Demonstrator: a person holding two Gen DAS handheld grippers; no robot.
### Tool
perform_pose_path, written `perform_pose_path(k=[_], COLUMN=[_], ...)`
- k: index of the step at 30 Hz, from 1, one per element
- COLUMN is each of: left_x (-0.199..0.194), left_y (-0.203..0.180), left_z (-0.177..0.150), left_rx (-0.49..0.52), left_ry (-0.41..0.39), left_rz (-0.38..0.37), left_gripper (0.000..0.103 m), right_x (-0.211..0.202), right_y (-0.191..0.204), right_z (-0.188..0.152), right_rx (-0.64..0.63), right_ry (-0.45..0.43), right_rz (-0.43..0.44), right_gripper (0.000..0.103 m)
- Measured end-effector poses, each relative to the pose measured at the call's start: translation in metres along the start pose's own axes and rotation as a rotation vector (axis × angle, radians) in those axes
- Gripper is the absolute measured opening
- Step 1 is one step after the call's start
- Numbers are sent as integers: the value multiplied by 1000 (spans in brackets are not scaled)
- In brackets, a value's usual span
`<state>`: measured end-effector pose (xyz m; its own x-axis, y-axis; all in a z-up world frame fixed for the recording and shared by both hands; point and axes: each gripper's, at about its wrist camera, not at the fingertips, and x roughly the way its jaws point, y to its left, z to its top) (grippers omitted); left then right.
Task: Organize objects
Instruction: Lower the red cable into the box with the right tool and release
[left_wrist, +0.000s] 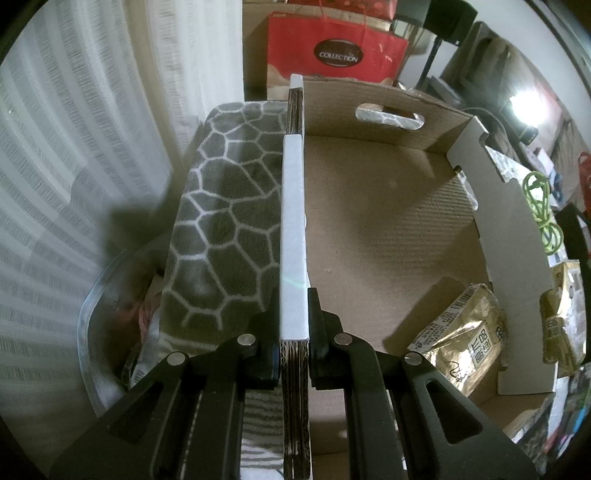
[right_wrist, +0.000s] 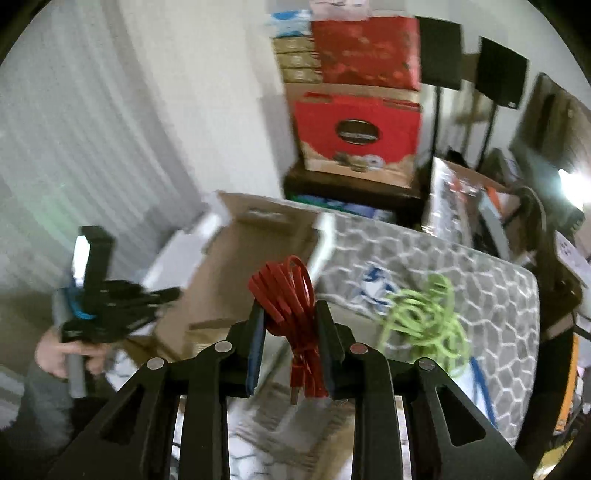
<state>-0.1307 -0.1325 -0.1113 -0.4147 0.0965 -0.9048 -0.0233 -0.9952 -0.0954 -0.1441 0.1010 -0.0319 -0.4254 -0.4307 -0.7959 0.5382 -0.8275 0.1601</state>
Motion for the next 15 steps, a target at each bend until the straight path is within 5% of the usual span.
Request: perform_pose_path(k=[15], left_x=[2], left_y=[4], left_z=[0], left_rx=[-23], left_ry=[-2], left_rz=[-17], left_gripper=[10], right_x=[57], right_y=[73], right_z=[7], right_rx=[-9], right_ry=[75], right_rz=[186], right_gripper=[26])
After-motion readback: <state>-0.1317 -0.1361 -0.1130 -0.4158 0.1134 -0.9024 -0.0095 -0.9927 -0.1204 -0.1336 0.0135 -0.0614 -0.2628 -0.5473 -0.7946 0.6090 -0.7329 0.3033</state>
